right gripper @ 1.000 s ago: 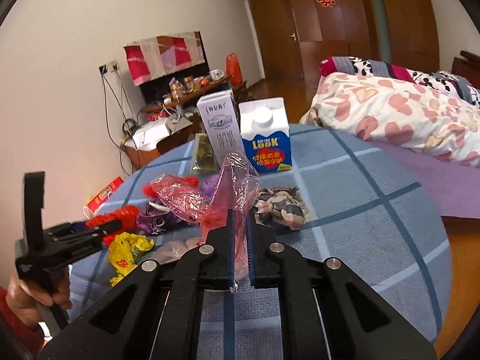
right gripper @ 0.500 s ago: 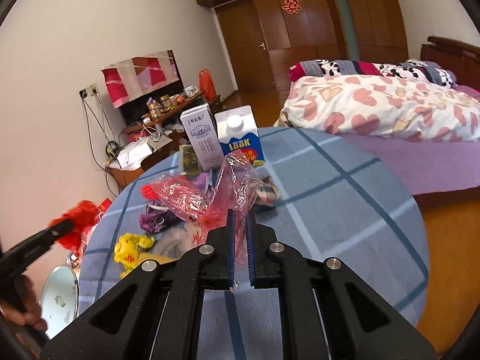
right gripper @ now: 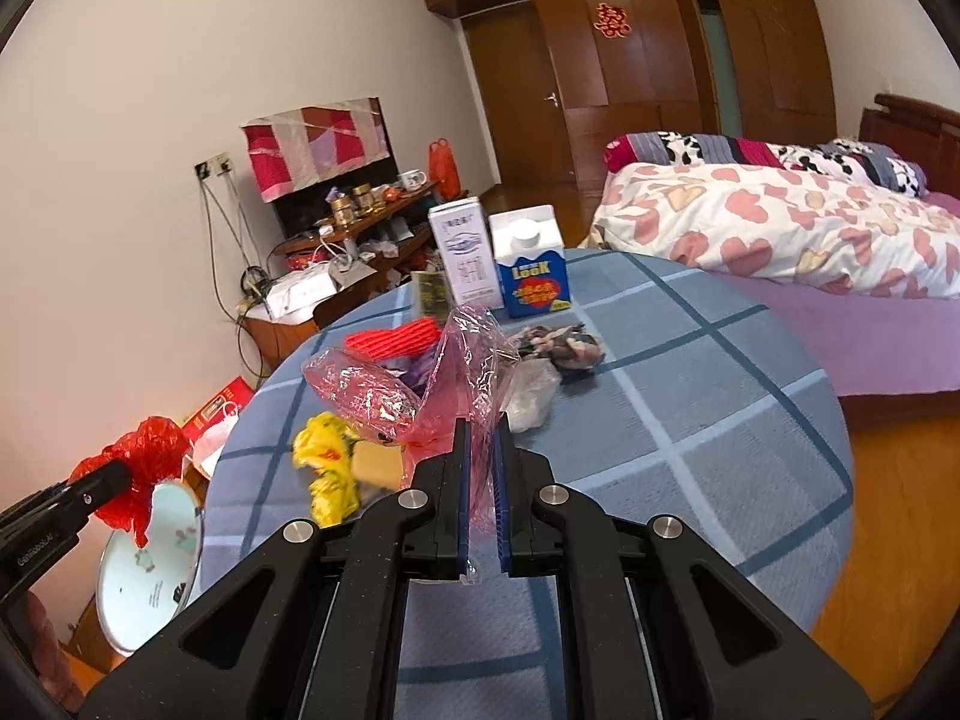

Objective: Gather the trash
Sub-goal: 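Grasp the red plastic bag with left tool while right tool grasps pink clear bag, then carry both held bags over the teal bucket and open both tools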

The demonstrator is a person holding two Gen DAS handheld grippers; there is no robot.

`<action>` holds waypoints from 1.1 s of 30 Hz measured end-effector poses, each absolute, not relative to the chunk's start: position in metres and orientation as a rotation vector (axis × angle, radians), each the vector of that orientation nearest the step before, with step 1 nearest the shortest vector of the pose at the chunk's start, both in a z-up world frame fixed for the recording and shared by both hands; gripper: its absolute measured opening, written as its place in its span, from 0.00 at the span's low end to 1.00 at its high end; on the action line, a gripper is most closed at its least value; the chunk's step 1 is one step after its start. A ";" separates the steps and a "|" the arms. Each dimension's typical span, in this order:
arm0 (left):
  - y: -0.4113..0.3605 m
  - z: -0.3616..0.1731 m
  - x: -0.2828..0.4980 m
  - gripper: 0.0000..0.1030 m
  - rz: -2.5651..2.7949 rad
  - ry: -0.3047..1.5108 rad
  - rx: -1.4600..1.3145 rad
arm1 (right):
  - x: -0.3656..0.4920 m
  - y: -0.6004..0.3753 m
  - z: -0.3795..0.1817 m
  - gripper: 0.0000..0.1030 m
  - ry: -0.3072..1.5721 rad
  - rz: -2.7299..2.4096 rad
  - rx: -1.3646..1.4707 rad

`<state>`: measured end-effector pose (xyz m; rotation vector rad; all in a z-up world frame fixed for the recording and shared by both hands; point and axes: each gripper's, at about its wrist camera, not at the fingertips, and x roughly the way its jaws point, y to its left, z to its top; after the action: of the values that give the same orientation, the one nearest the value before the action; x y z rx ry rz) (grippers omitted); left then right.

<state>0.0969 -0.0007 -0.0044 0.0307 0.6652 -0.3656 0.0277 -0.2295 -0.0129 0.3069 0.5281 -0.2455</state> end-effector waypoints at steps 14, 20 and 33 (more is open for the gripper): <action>0.030 0.005 0.065 0.22 -0.295 0.639 0.046 | 0.017 -0.180 -0.005 0.08 0.519 -0.164 0.259; 0.043 0.004 0.058 0.22 -0.264 0.643 0.050 | 0.017 -0.162 -0.005 0.08 0.526 -0.134 0.241; 0.066 -0.001 0.051 0.22 -0.213 0.652 0.045 | 0.017 -0.123 -0.009 0.08 0.545 -0.063 0.199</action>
<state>0.0505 0.0664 -0.0007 0.0447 0.6522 -0.2126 0.0167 -0.1230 -0.0089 0.1986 0.5449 -0.0629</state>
